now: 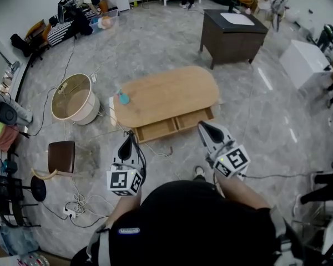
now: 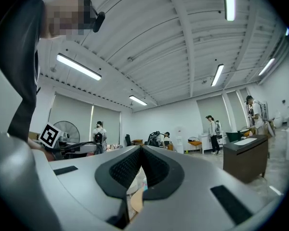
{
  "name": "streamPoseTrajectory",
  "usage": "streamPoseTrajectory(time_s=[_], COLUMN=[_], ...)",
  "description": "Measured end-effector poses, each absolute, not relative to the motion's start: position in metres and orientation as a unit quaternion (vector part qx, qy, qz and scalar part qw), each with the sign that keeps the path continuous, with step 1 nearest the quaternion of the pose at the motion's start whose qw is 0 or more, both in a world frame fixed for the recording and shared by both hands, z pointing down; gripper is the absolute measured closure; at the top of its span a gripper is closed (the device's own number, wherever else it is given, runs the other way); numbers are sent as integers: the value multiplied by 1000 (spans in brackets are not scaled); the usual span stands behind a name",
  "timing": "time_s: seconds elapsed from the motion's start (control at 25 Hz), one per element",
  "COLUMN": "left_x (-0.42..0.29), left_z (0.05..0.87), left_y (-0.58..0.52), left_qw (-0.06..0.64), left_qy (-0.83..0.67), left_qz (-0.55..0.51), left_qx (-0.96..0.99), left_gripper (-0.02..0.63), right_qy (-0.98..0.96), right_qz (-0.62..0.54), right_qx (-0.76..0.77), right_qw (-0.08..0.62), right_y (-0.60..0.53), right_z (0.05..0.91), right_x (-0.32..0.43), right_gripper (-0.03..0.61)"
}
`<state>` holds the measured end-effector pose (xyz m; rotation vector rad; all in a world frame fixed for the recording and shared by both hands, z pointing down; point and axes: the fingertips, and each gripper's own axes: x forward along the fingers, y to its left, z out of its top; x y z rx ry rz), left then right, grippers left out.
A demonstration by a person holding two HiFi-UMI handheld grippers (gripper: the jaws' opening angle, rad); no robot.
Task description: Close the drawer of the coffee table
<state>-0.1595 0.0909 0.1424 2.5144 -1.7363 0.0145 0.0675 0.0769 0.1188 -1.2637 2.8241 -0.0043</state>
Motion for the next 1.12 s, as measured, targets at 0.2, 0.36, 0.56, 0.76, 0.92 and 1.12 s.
streamPoseTrajectory(time_s=[0.2,0.36,0.56,0.76,0.92,1.12], left_x=[-159,-161,-163,-163,-163,-171], left_z=[142,139,136,137,136,135], left_y=[93,95,96,96,94,94], left_qw=[43,41,33,39,32,25], left_qy=[-570,-575,-579,-576,-576,-583], left_qz=[4,2,-9,-22,-27,-33], left_qx=[821,817,814,816,816,811], left_gripper=[607,607,606,606,604,537], right_qy=[910,909,912,914,918,916], right_qz=[-5,-1,-5,-4,6,25], right_qx=[-414,-417,-410,-404,-393,-397], right_qw=[23,14,19,32,52,49], right_y=[76,76,77,78,79,77], right_z=[117,117,116,113,106,99], right_x=[67,65,59,60,64,68], right_gripper=[569,568,567,566,511,425])
